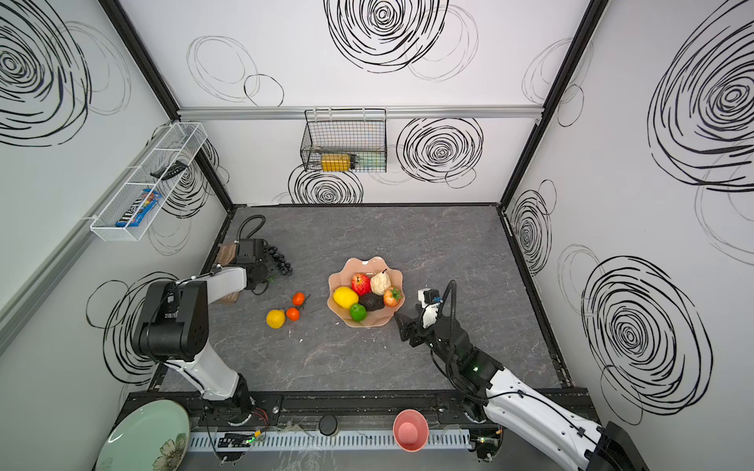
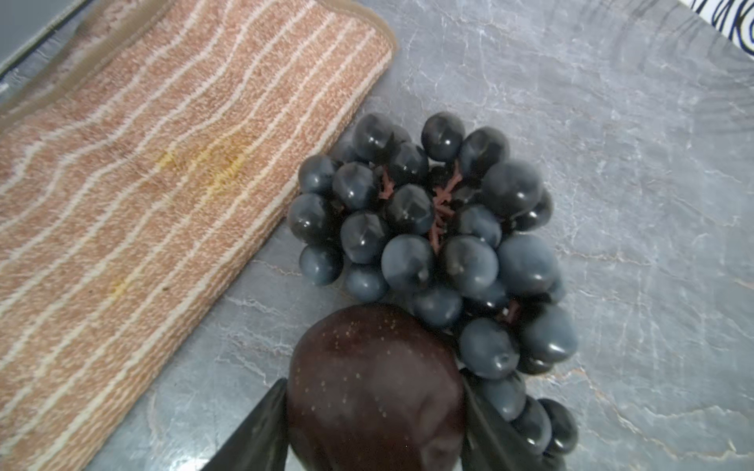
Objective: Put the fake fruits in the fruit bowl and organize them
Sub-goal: 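Grasp the dark plum with green leaves with the left gripper and lift, then carry the plum toward the right gripper and grasp it with the right gripper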
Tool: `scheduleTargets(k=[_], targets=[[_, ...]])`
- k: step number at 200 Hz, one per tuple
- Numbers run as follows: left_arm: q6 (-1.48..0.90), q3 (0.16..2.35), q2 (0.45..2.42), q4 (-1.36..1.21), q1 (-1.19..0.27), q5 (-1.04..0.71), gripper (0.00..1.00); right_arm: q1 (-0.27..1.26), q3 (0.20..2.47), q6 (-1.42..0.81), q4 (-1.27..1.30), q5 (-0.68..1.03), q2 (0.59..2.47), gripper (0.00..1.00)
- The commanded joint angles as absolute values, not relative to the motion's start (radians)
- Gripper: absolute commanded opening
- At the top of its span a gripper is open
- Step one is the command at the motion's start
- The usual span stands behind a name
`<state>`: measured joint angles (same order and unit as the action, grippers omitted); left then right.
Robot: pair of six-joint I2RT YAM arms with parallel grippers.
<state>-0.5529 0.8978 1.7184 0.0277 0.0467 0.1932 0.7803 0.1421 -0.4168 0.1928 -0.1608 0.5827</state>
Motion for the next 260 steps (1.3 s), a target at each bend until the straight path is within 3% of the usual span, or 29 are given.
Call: scheduleTargets(k=[1,62,128,173,206,260], targets=[[-0.576,0.881,1.67,-0.014,0.049,0.192,0.61,0.779,0.141,-0.407,0.222,-0.161,0.586,0.79],[-0.688,0.693,1.421,-0.114,0.049,0.114,0.59,0.779,0.143,-0.406,0.22,-0.16,0.589,0.8],[-0.903,0.537,1.095,-0.198,-0.016,-0.14,0.58,0.779,0.165,-0.435,0.175,-0.105,0.497,0.79],[-1.145,0.42,0.928,-0.29,-0.291,-0.082,0.57,0.798,0.282,-0.559,0.17,-0.036,0.541,0.77],[-1.28,0.377,0.911,-0.418,-0.482,-0.025,0.56,0.87,0.335,-0.634,0.238,-0.048,0.638,0.76],[-1.362,0.353,0.925,-0.521,-0.661,0.044,0.56,1.033,0.407,-0.689,0.362,-0.112,0.843,0.75]])
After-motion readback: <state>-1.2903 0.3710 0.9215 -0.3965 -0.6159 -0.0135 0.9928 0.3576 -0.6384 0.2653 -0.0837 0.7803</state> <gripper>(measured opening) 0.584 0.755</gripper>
